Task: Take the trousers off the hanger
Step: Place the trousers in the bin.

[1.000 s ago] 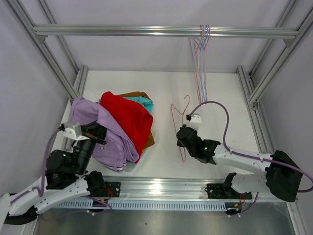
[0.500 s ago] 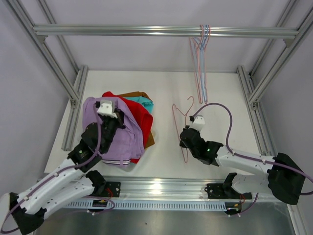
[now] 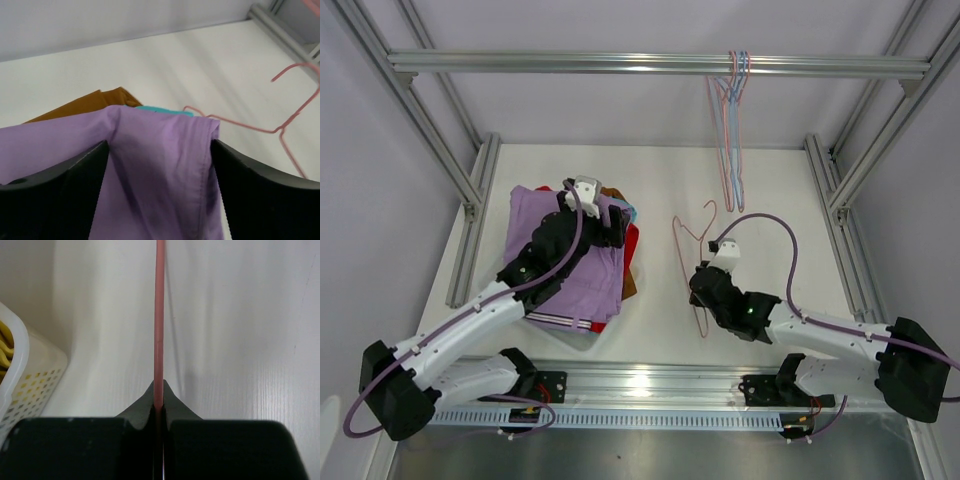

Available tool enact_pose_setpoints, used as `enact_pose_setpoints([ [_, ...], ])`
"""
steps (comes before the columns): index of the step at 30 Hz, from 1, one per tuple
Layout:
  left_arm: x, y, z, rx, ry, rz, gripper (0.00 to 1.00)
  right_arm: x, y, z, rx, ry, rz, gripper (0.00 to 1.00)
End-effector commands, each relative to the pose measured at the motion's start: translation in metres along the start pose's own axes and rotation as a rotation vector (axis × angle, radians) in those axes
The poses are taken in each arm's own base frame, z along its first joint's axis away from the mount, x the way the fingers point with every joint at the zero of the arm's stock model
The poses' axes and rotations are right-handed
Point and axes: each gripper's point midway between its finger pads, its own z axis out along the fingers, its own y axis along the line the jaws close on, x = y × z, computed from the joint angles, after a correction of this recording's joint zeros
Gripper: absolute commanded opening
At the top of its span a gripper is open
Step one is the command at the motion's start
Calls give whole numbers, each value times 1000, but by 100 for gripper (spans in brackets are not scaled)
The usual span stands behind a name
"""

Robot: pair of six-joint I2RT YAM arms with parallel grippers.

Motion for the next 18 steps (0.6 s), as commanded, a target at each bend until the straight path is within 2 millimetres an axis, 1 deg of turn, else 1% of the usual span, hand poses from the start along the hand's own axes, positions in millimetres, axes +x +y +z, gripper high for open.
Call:
enact_pose_setpoints([
  [1, -34, -12, -4, 69, -97, -63, 90, -26, 10, -9, -7, -66, 36, 0],
  [2, -36, -10, -6, 62, -102, -63, 99, -27, 11, -10, -9, -66, 38, 0],
  [3, -43, -8, -12, 62, -123, -67, 99, -27, 12, -11, -9, -63, 31, 0],
  [4, -41, -7, -16, 62, -126, -65, 99, -27, 14, -11, -12, -62, 29, 0],
  [5, -45, -6, -20, 63, -143, -67, 100, -31, 19, -13, -22, -65, 29, 0],
  [6, -57, -3, -29, 64, -184, -68, 99, -31, 21, -14, -25, -64, 16, 0],
  [7, -60, -1, -34, 61, -198, -66, 100, -33, 23, -16, -28, -65, 8, 0],
  [9, -74, 4, -47, 50, -249, -60, 99, -39, 33, -21, -43, -68, -10, 0],
  [10, -86, 8, -60, 46, -295, -66, 99, -42, 36, -22, -46, -70, -29, 0],
  [11, -93, 15, -67, 29, -322, -73, 100, -43, 41, -25, -55, -70, -47, 0],
  [12, -99, 20, -74, 17, -347, -82, 99, -50, 47, -28, -58, -75, -55, 0],
  [13, -96, 26, -77, 5, -361, -89, 100, -55, 50, -30, -59, -81, -82, 0],
  [14, -107, 36, -90, -21, -411, -105, 99, -59, 54, -33, -64, -86, -93, 0],
  [15, -110, 45, -94, -56, -433, -119, 99, -70, 61, -39, -72, -100, -100, 0],
  [18, -113, 65, -103, -139, -468, -150, 99, -87, 71, -51, -85, -119, -167, 0],
])
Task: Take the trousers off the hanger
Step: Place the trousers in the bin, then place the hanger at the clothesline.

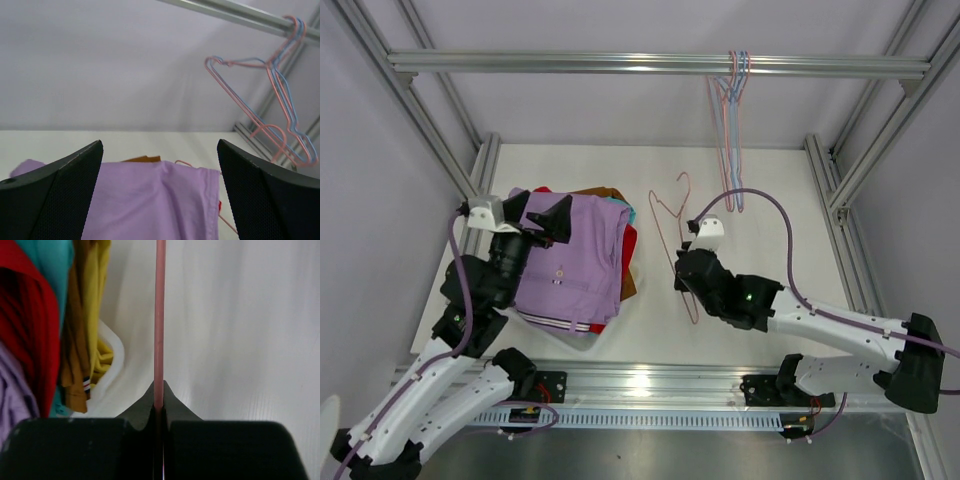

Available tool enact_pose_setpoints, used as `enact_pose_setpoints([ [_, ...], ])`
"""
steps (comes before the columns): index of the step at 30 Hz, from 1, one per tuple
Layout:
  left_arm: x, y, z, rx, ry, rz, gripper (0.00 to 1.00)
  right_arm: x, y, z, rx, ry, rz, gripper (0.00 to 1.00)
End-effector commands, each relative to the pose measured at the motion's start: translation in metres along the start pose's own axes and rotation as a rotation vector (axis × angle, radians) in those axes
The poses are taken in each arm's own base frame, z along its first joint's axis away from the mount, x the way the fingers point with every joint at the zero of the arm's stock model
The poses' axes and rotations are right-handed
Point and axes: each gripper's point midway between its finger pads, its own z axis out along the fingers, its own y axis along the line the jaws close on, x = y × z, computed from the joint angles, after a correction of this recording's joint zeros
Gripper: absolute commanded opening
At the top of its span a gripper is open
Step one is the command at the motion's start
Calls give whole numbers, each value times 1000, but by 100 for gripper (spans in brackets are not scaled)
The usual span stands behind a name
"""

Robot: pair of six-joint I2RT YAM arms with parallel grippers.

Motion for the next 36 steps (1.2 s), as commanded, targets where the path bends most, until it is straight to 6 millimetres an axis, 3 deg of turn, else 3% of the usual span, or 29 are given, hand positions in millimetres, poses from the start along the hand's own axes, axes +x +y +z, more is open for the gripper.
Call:
enact_pose_setpoints([
  [1, -6, 27, -1, -120, -47, 2, 99, -54, 15, -20, -1, -100, -61, 0],
  [3, -2, 38, 0, -175, -46, 10, 99, -72, 18, -28, -1, -125, -119, 0],
  [5, 0, 43, 3, -201, -41, 17, 99, -105, 24, -40, 4, -182, -125, 0],
  [11, 9, 48, 8, -223, -14, 9, 99, -172, 31, -61, 37, -275, -243, 0],
  [21, 10, 51, 8, -234, -13, 12, 99, -251, 6, -55, 143, -343, -245, 0],
  [28, 13, 50, 10, -228, -2, 15, 99, -277, -10, -33, 174, -335, -239, 0],
  [36, 14, 49, 11, -223, 4, 18, 99, -287, -21, -2, 163, -296, -225, 0],
])
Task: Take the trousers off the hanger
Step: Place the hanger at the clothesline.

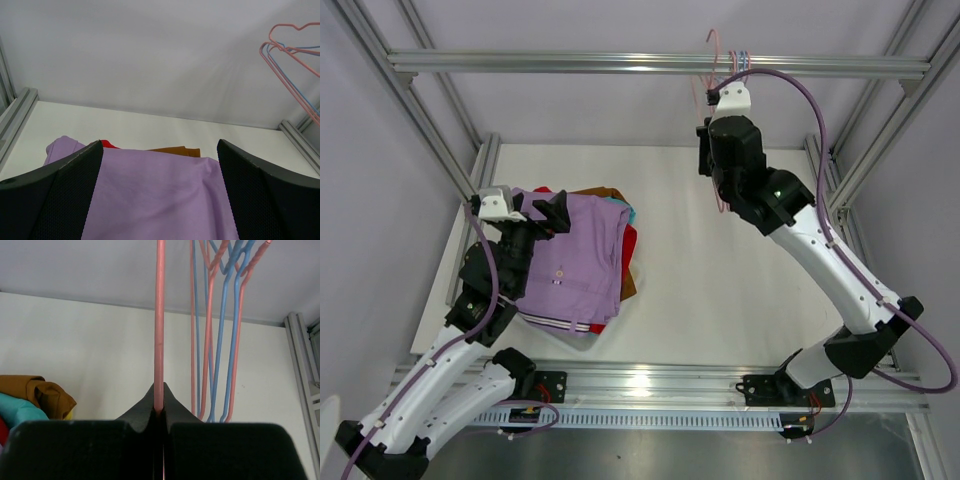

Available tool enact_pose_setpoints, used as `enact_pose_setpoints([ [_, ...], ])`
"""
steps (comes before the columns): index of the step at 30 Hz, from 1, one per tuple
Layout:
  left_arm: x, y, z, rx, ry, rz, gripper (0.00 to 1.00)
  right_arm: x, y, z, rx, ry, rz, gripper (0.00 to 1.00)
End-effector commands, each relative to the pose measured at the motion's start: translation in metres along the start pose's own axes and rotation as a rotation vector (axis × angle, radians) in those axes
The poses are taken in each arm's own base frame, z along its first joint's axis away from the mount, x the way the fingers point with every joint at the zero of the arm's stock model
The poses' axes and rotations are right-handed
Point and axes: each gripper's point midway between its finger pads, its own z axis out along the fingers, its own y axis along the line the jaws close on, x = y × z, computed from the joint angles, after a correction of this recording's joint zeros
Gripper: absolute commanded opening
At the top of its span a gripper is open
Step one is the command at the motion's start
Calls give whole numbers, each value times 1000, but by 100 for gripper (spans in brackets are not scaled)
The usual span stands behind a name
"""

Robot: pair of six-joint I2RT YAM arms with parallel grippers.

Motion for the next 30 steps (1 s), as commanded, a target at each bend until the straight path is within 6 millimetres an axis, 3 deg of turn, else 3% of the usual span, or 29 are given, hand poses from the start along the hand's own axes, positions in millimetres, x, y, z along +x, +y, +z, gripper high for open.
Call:
enact_pose_setpoints([
  [1, -6, 0, 2, 1, -18, -21, 99, -13, 1, 11, -40, -11, 11, 0],
  [7, -4, -2, 3, 9, -12, -21, 99, 2, -10, 38, -39, 45, 34, 0],
  [15, -3, -2, 4, 16, -7, -25, 100, 37, -22, 52, -26, 107, 53, 0],
  [23, -2, -5, 5, 29, 1, -26, 100, 68, -38, 51, -13, 144, 78, 0],
  [30, 1, -9, 6, 44, 14, -25, 99, 72, -50, 48, 0, 143, 96, 0],
])
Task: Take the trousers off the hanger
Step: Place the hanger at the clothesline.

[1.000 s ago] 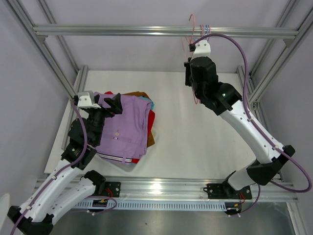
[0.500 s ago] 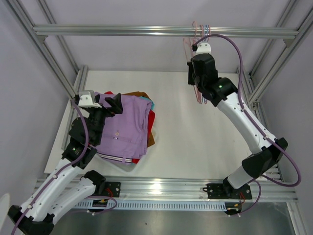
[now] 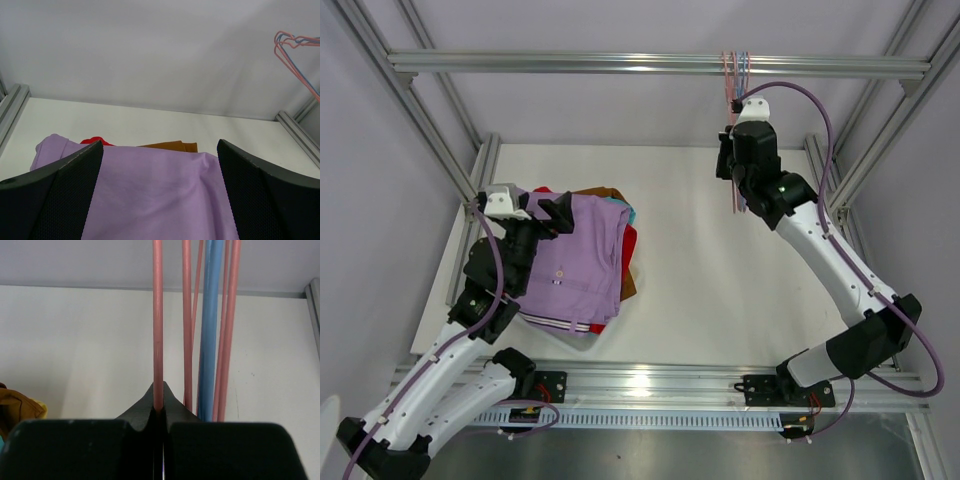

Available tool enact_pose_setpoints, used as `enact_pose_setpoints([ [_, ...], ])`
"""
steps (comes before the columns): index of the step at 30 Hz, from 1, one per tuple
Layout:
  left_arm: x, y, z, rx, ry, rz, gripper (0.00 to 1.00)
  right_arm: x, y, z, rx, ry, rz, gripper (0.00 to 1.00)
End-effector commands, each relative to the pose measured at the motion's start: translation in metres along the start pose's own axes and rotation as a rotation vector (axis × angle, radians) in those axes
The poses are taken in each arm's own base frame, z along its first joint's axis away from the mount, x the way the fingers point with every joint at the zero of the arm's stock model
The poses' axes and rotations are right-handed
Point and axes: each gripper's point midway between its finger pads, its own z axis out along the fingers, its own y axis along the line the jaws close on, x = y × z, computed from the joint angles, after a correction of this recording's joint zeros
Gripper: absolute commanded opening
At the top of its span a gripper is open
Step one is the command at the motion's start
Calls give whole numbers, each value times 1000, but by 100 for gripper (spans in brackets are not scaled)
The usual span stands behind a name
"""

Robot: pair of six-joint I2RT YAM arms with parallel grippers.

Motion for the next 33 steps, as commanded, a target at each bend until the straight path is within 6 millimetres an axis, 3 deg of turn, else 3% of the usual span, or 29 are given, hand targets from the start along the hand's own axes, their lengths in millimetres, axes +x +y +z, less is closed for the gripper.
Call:
enact_pose_setpoints([
  [1, -8, -3, 2, 16, -19, -29, 99, 12, -9, -8, 6, 44, 7, 0],
  [19, -6, -7, 3, 32, -7, -31, 99, 8, -7, -10, -46, 40, 102, 1],
  [26, -5, -8, 3, 35, -5, -32, 99, 4, -7, -24, -72, 31, 115, 20],
  [33, -3, -8, 5, 31, 6, -26, 99, 0, -9, -50, -100, 19, 133, 29],
])
